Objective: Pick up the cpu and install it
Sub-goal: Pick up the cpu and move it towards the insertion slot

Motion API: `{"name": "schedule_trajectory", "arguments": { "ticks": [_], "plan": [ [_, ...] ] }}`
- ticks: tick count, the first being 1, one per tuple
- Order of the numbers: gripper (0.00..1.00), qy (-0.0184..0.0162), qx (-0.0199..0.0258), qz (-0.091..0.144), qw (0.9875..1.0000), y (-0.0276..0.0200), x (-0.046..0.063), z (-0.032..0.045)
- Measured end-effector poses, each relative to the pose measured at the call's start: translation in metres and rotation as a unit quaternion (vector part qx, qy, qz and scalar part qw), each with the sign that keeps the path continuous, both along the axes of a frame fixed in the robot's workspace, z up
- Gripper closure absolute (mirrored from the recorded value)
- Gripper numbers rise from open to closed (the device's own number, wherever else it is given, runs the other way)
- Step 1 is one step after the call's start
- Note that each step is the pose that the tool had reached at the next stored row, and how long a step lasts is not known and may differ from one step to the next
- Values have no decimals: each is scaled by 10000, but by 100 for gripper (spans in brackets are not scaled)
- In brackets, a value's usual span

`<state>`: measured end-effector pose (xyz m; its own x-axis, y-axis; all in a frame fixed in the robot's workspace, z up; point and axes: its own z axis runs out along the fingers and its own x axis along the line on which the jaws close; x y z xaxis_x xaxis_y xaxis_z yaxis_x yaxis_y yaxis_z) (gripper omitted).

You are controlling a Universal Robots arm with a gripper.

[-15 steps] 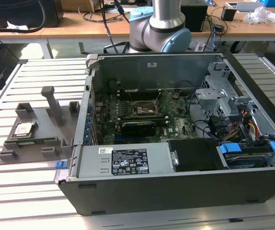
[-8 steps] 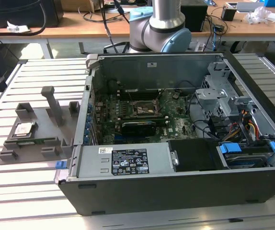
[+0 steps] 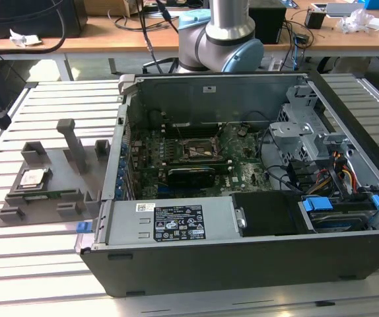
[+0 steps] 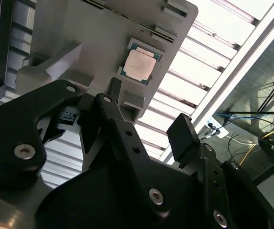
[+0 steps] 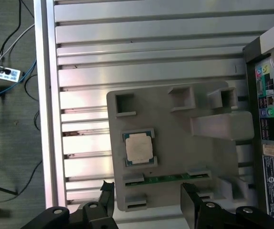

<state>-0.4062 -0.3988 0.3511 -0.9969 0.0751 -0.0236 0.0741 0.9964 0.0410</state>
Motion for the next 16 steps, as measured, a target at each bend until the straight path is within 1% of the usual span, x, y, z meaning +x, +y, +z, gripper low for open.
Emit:
{"name": "schedule_trajectory", "arguments": {
  "ticks": [13, 16],
  "plan": [
    [34, 0, 0, 0, 10000, 0, 0, -72],
    [34, 0, 0, 0, 10000, 0, 0, -99]
  ]
}}
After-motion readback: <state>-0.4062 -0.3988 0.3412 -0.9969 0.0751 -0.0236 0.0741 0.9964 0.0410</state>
